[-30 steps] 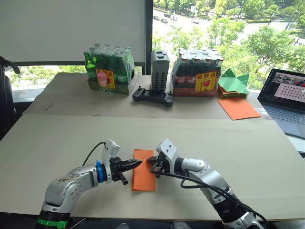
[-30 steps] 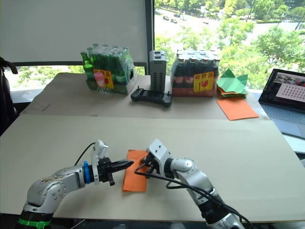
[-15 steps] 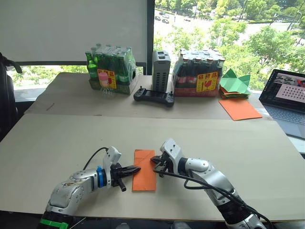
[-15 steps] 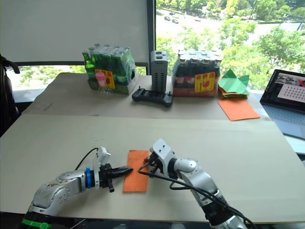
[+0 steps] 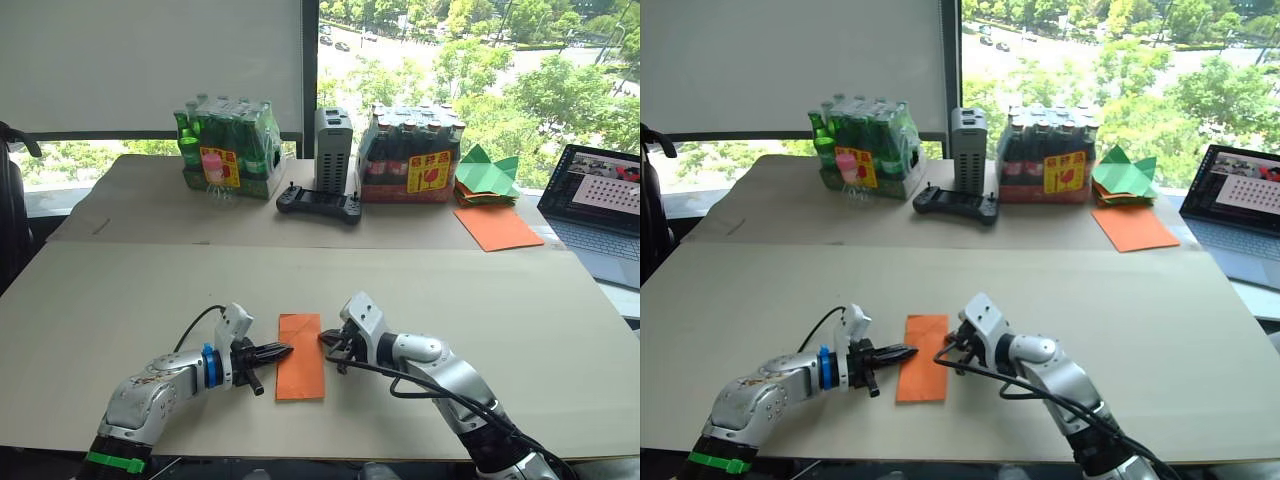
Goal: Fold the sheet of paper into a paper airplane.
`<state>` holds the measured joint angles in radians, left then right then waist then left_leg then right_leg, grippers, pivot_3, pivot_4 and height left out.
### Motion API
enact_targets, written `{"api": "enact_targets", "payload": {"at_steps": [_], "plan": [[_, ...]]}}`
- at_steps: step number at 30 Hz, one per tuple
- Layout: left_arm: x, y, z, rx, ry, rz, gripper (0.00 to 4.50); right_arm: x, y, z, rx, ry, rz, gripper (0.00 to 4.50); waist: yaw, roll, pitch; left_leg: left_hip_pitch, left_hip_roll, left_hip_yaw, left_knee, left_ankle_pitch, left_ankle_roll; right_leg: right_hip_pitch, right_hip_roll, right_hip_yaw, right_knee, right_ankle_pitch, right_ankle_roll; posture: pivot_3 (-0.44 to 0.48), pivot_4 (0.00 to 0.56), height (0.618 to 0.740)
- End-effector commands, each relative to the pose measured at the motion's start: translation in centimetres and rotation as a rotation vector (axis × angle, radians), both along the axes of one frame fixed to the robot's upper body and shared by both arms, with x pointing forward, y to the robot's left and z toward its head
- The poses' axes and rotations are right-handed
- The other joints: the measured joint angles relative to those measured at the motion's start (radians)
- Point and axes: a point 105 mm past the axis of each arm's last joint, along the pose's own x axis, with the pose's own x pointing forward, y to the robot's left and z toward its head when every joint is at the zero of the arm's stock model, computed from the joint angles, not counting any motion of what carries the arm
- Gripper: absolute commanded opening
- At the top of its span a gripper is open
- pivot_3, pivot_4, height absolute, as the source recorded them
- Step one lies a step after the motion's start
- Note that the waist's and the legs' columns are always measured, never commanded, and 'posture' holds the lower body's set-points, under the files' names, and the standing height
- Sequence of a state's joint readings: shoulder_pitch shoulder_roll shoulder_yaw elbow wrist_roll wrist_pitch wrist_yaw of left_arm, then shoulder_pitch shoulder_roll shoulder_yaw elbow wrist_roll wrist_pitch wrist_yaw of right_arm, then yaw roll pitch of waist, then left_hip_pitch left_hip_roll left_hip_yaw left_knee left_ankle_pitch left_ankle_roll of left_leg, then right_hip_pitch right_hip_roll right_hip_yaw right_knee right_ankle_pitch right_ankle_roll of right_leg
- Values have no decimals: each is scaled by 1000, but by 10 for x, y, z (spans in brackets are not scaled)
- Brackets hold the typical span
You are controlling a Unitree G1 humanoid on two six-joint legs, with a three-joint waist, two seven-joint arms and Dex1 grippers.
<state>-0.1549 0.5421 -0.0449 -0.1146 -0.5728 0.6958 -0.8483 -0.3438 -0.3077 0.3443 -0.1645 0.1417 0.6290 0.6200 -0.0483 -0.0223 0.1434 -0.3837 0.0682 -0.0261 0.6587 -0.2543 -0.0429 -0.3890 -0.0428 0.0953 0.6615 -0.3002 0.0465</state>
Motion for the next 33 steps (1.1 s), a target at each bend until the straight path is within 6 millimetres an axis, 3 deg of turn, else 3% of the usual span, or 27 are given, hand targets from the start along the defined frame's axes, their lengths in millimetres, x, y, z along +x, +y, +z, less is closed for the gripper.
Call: {"api": "enact_targets", "payload": {"at_steps": [1, 7, 23, 33], "plan": [[-1, 6, -10, 43, 26, 30, 0, 9, -2, -5, -20, -4, -45, 28, 0, 0, 0, 0, 0, 0, 0, 0, 0, 0, 0, 0, 0, 0, 0, 0, 150, 740], [-2, 6, -10, 47, 24, 26, 0, 17, 1, -1, -11, -28, -72, 28, 0, 0, 0, 0, 0, 0, 0, 0, 0, 0, 0, 0, 0, 0, 0, 0, 150, 740], [-7, 11, -19, 97, 40, 24, 0, 17, 16, 40, 178, -106, -26, 28, 0, 0, 0, -1, 0, 0, -2, 0, 0, -1, 0, 0, -1, 0, 0, 0, 150, 740], [-11, 13, -20, 108, 40, 31, 0, 14, 23, 19, 127, -45, 2, 28, 0, 0, 0, -1, 0, 0, -2, 0, 0, -1, 0, 0, -2, 0, 0, 0, 150, 740]]}}
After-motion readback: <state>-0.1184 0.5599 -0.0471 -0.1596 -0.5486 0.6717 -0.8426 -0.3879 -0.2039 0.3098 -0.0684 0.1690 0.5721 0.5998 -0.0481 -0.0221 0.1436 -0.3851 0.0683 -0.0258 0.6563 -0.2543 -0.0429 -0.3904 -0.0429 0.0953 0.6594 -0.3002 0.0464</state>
